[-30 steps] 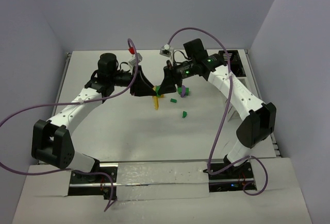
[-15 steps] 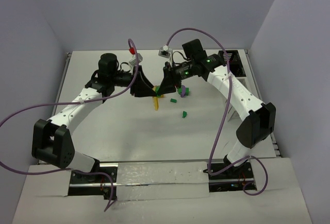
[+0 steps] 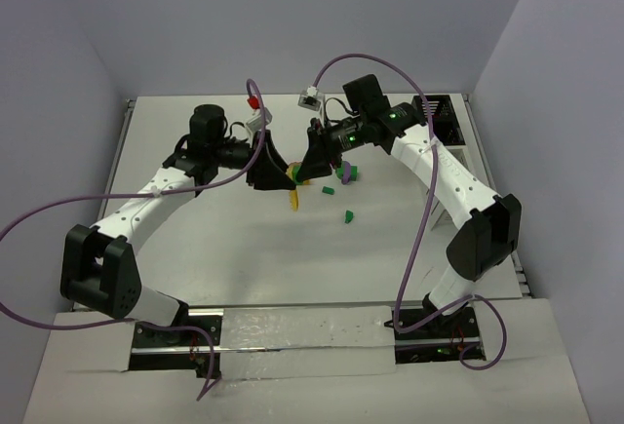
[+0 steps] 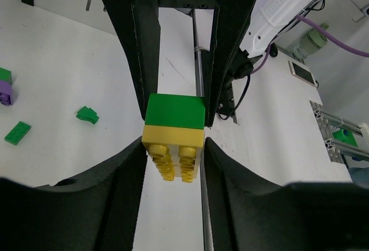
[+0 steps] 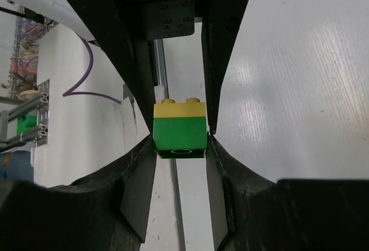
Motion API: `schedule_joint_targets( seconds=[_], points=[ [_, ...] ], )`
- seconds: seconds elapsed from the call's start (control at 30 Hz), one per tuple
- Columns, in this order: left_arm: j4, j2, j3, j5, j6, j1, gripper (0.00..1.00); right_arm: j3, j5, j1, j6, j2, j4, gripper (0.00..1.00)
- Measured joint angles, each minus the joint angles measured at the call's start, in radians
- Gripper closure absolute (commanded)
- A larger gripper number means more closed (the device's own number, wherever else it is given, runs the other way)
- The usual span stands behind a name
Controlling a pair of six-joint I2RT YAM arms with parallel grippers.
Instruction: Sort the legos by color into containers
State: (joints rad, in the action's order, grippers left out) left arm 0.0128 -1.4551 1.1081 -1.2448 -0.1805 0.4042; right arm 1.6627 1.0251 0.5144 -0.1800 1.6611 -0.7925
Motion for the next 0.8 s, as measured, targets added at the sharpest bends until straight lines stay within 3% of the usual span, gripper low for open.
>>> schedule_joint_targets(
  seconds=[0.5, 0.8],
  points=[
    [0.004, 0.000, -0.005, -0.013, 0.026, 0.000, 0.99, -0.001, 0.034, -0.024, 0.001, 0.000, -0.002, 1.00],
    [0.017, 0.002, -0.022, -0.021, 0.062, -0.007, 1.00, -0.057, 0.075, -0.241, 0.003, -0.034, -0.003, 1.00]
  ],
)
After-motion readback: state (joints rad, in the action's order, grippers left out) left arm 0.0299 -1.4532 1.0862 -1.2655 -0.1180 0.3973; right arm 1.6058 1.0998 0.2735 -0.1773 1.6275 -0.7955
